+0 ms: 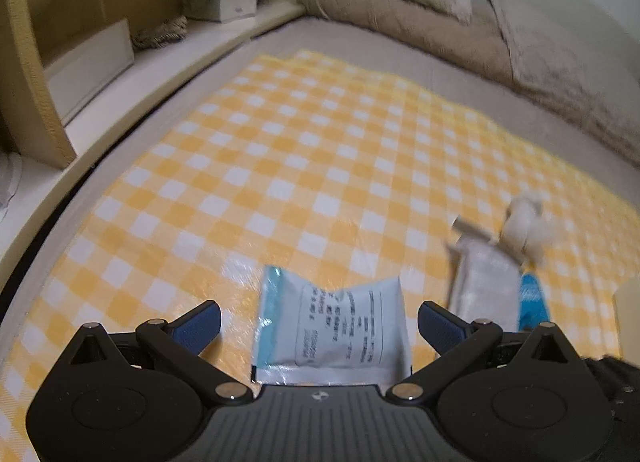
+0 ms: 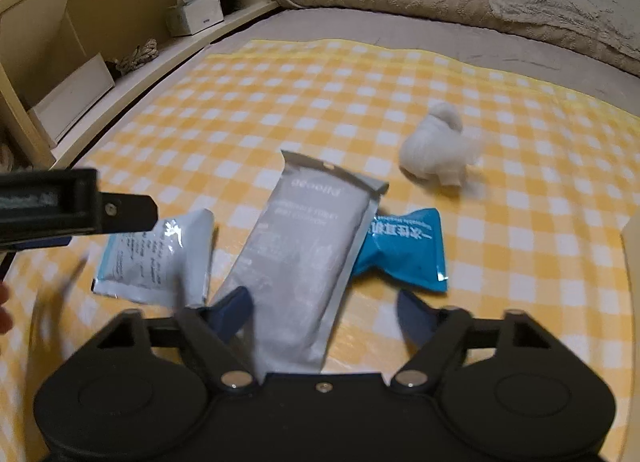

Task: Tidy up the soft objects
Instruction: 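Grasp the white paper packet with the left tool while the right tool grasps the grey cushion pack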

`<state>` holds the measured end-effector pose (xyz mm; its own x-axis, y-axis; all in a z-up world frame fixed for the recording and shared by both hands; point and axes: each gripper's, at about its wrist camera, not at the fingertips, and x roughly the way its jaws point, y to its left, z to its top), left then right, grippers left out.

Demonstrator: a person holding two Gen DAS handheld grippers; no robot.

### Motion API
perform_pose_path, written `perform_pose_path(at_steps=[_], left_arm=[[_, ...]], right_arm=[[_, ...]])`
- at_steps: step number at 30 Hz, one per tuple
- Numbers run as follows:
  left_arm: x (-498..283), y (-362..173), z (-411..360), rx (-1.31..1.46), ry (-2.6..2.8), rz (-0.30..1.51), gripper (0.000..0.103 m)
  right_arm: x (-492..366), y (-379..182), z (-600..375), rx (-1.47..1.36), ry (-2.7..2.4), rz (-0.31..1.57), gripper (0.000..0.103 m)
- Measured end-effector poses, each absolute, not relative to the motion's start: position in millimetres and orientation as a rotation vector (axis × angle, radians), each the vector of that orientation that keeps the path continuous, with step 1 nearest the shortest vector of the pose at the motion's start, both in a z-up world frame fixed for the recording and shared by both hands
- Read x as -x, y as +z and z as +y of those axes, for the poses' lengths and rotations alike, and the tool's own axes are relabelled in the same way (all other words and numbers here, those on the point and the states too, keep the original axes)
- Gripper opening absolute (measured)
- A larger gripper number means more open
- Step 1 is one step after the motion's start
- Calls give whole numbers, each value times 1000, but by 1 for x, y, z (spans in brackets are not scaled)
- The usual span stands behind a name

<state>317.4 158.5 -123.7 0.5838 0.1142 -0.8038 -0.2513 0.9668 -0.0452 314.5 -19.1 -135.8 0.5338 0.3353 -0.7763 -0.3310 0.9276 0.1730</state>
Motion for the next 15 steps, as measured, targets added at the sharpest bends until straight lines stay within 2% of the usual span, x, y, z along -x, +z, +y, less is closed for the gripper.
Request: perform_pose_path(at_steps=[4,12,15], left_arm=[[-324,-135,150,121,227,957,103],[-334,-146,132,72,248,972,103],[-335,-148,127,32,250,977,103]], right_arm=[[-306,-136,-36,35,409,954,65],[-303,-129,-57,81,425,1021,30],[-308,-119,-65,-14,437,1006,30]])
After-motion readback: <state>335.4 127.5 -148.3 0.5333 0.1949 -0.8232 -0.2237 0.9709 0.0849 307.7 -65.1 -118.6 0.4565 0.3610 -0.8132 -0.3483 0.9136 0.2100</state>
